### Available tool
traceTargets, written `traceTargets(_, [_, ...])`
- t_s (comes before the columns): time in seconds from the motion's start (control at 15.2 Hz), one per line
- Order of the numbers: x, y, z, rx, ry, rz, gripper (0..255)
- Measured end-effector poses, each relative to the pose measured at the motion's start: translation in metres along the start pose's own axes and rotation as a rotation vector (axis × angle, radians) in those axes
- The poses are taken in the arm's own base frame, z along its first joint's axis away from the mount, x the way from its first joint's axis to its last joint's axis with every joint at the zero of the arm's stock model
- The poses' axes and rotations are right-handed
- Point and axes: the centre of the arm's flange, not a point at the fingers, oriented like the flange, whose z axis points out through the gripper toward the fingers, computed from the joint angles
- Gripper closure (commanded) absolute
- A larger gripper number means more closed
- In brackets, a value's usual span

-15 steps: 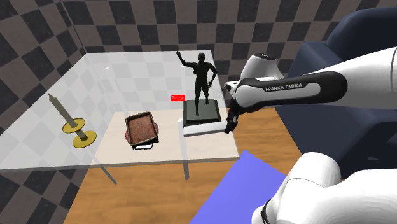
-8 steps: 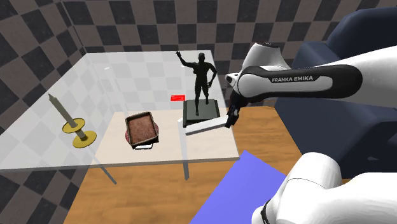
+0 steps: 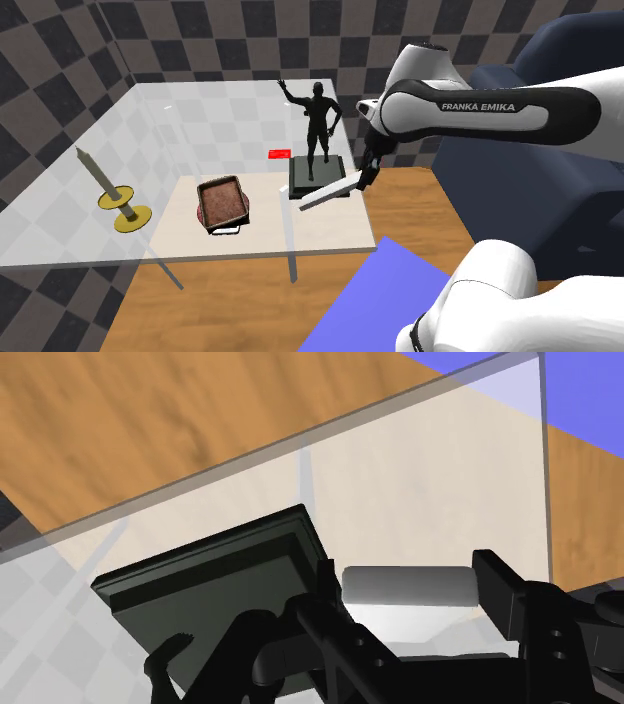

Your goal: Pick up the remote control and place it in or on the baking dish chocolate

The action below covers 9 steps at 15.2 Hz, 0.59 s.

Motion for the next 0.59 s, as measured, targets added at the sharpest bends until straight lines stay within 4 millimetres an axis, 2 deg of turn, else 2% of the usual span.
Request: traceTargets(0.59, [0.013,-0.003,-0.045,0.000,0.000,0.000,255])
